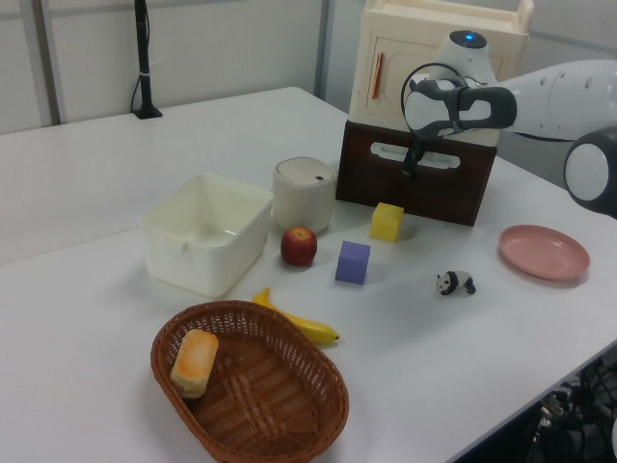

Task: Slide the drawer open
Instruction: 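Lower the gripper and close it on the white drawer handle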

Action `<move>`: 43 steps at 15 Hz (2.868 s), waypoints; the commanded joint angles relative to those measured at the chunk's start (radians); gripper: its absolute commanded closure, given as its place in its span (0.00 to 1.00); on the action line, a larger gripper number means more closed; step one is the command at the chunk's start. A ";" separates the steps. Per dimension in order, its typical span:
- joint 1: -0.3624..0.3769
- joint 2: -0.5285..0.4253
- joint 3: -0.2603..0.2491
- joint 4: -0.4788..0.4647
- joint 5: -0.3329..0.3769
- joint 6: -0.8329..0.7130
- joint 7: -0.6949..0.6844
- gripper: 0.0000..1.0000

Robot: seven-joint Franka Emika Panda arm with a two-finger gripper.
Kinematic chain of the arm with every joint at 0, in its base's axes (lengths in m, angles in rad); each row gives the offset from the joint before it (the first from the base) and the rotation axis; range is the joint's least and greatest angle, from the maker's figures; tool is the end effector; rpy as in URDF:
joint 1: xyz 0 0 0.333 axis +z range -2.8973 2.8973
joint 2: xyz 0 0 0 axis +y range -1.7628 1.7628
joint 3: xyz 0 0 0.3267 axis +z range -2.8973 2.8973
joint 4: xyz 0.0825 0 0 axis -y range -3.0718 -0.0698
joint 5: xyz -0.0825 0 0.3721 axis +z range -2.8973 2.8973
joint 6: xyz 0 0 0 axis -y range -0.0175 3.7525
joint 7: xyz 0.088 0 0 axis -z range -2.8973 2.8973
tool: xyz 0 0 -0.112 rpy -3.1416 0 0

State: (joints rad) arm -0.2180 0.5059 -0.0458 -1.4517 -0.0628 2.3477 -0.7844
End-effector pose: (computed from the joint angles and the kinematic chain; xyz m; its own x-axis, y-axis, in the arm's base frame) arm 0.7063 -0.1850 0.4451 0.8055 0.5538 0.2111 0.4768 -0.8171 0.3241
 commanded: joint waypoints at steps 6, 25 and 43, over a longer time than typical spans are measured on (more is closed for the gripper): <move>-0.004 0.008 0.007 0.011 -0.015 0.021 -0.006 0.28; -0.003 -0.001 0.017 0.010 -0.008 0.019 0.004 0.33; -0.004 0.000 0.017 0.011 -0.015 0.021 -0.002 0.71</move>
State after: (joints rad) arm -0.2192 0.5058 -0.0369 -1.4387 -0.0628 2.3532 -0.7838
